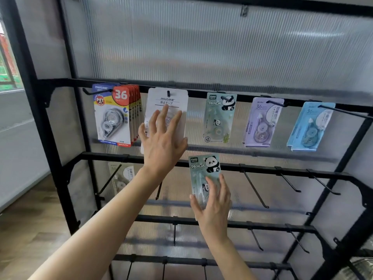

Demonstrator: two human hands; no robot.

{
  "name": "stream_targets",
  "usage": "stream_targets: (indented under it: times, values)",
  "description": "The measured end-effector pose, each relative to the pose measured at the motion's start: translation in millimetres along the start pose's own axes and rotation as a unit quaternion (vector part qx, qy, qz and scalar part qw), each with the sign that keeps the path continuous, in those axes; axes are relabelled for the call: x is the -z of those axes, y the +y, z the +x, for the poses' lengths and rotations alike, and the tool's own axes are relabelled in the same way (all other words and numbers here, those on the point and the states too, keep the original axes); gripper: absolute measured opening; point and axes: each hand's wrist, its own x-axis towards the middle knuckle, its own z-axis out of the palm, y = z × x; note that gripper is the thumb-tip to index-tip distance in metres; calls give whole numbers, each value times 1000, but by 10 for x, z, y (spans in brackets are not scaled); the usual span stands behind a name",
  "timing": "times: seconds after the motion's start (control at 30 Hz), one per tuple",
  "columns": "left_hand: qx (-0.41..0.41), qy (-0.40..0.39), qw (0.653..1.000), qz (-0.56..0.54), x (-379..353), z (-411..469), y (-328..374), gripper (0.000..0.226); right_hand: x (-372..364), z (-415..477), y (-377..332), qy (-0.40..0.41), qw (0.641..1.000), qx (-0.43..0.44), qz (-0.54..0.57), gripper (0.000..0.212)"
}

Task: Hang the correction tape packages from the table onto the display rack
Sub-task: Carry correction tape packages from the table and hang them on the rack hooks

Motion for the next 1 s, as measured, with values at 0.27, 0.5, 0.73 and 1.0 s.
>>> stream_targets:
  times: [0.27, 0.5, 0.73, 1.0]
  values:
    - [-7, -71, 997, 27, -288, 175, -97, 74, -15, 5, 15, 2, 1000, 6, -6, 61]
    - [0, -110, 993, 34, -489, 387, -124, 78, -11, 7, 14, 5, 1000, 4, -11, 58]
    - [-12, -94, 995, 14, -500, 326, -124, 75, -32, -5, 22, -2, 1000, 1, -3, 58]
    - [-26, -62, 995, -73, -299, -313, -108, 68, 227, 162, 53, 43, 996, -19, 79, 54]
